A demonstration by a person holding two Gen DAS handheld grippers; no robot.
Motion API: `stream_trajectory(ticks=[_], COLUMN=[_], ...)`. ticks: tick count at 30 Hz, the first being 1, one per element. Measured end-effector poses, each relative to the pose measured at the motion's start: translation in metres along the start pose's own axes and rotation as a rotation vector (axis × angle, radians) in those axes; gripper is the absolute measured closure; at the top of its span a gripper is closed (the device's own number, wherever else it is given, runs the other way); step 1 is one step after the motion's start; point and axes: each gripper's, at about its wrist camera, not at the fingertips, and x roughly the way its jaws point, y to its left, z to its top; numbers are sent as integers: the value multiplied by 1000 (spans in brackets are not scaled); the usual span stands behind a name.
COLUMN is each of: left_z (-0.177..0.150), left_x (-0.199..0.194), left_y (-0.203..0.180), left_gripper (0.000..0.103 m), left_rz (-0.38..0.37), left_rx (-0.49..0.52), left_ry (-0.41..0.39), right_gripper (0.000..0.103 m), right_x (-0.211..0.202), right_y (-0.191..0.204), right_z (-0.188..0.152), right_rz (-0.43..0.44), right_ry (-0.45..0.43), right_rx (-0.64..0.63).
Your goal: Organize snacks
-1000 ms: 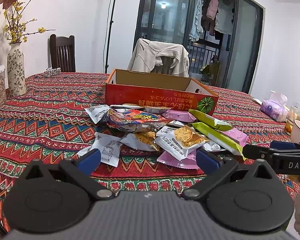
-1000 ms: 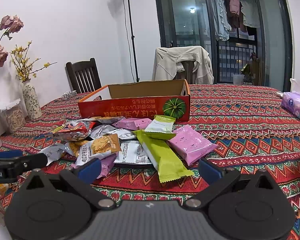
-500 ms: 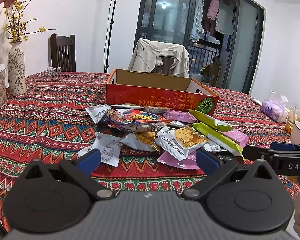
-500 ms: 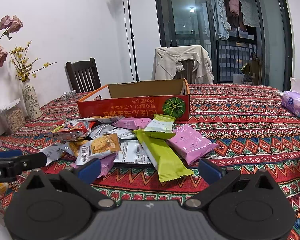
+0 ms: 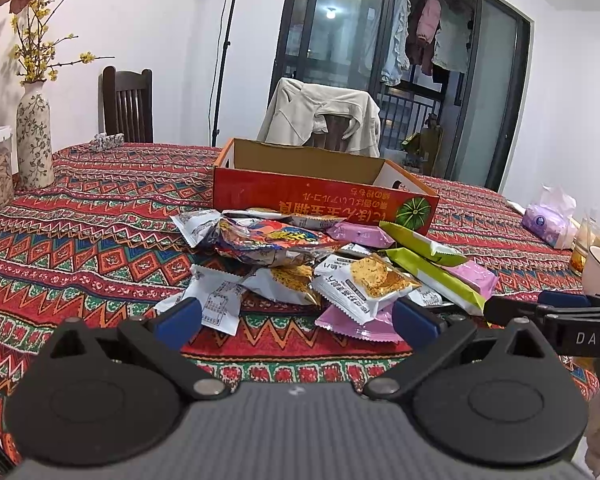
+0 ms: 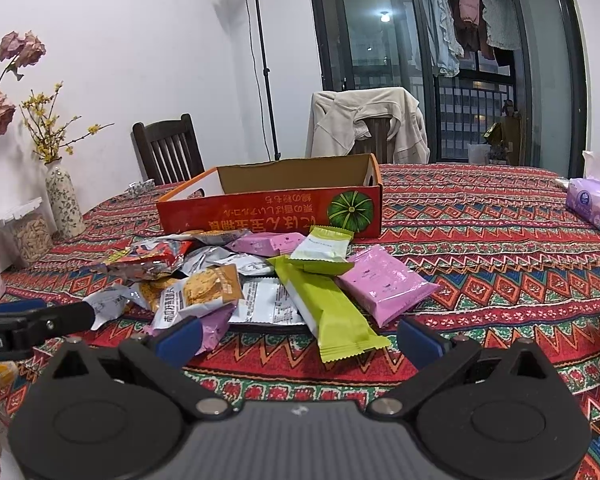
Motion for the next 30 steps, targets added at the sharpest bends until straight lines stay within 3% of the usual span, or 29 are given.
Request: stream_trajectory(ticks=[10, 16, 19, 23, 26, 30], left_z=[5, 9, 9, 10, 9, 10], left_x=[4, 11, 13, 17, 22, 29], left_y=[7, 17, 23, 31, 35, 39], left_gripper=[0, 0, 0, 0, 0, 0], left_rz=[25, 46, 57, 77, 94, 114], left_rx=[-24, -61, -81, -95, -90, -85], left_ry=[-26, -36, -44, -34, -19, -2], right_gripper=[1, 29, 39, 51, 53, 64], right_x=[15, 55, 76, 102, 115, 109], right_y=[-16, -16, -14, -16, -26, -29], right_z=[8, 30, 35, 38, 36, 28], right_rz=[-2, -1, 45, 47, 77, 130], right_ry=[-57, 46, 113, 155, 202, 177], right_rx=[55, -77, -96, -80, -20, 15])
